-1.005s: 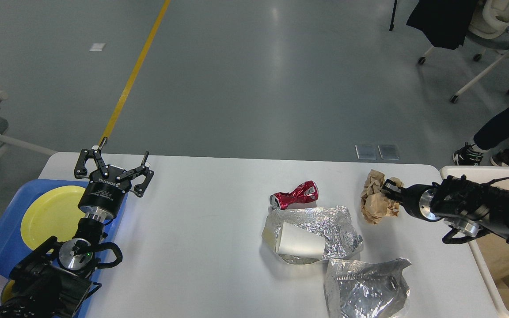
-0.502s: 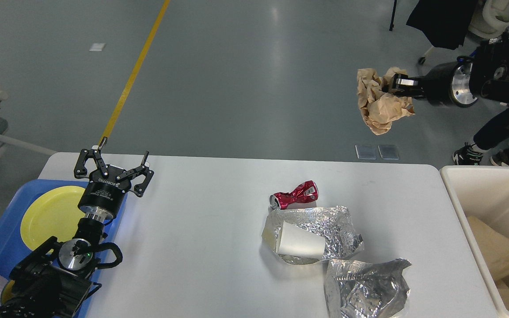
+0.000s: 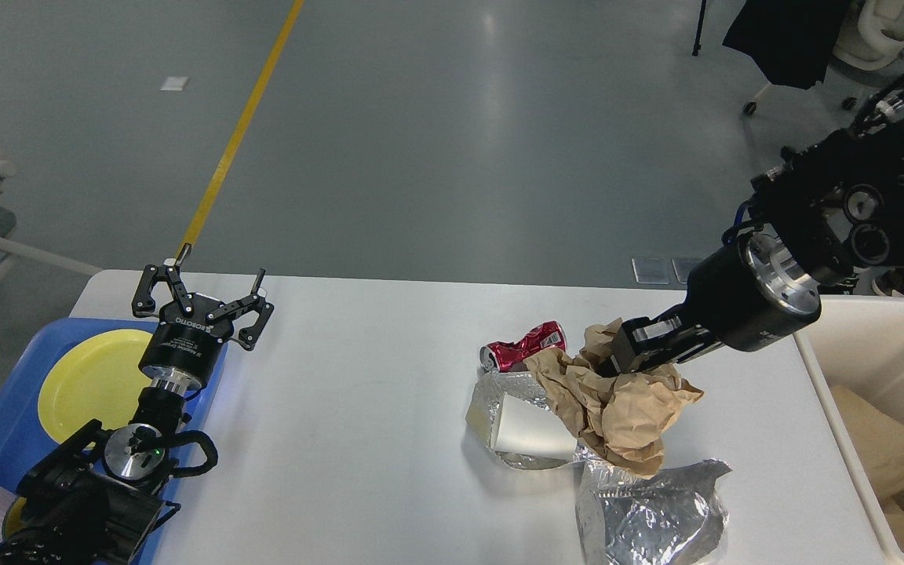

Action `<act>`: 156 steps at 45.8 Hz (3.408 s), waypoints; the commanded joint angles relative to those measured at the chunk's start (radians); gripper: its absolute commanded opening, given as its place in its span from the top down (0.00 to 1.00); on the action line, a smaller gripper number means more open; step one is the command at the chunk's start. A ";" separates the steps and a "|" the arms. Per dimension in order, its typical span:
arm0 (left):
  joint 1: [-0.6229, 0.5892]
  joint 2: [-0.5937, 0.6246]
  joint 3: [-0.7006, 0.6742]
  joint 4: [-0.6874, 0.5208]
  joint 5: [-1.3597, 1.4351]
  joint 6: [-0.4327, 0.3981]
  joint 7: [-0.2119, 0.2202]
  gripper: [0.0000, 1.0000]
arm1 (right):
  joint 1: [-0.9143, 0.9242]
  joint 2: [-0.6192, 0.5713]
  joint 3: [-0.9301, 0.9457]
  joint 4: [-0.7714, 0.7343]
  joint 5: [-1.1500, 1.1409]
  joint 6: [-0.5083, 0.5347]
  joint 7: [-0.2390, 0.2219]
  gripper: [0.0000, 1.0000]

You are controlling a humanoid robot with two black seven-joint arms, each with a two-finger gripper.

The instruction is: Tidy desktop

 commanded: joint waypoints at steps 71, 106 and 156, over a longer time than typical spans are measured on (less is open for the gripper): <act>0.000 0.000 -0.001 0.001 0.000 0.000 0.000 0.00 | -1.548 -0.005 0.097 -1.888 0.700 -0.382 -0.351 0.00; 0.000 0.000 -0.001 -0.001 0.000 0.000 0.000 0.00 | -1.289 0.035 0.101 -1.733 0.709 -0.377 -0.344 0.00; 0.000 0.000 -0.001 0.001 0.000 -0.003 0.002 0.00 | -0.180 -0.028 0.131 -0.093 0.350 -0.034 -0.351 0.00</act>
